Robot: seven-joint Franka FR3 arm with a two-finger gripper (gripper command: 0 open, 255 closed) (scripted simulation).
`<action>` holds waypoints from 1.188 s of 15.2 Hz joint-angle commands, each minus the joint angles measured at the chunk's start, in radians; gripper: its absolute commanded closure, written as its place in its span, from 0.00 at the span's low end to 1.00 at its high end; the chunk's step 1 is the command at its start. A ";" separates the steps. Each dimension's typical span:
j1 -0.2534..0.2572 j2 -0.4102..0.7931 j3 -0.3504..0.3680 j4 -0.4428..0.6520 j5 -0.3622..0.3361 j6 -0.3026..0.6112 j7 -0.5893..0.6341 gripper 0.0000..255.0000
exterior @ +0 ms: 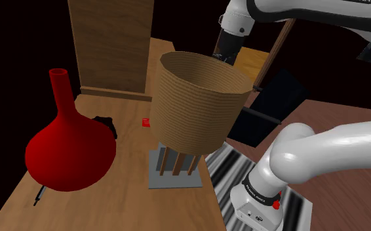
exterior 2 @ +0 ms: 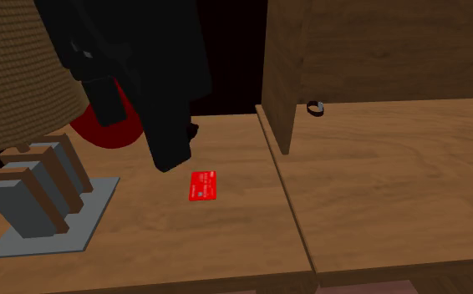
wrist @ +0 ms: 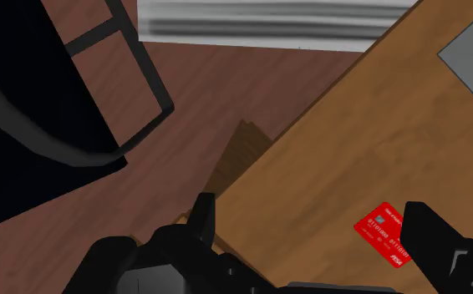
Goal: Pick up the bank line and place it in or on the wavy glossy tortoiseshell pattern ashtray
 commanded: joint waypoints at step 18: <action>0.390 0.280 -0.288 -0.349 0.272 0.984 -0.678 0.00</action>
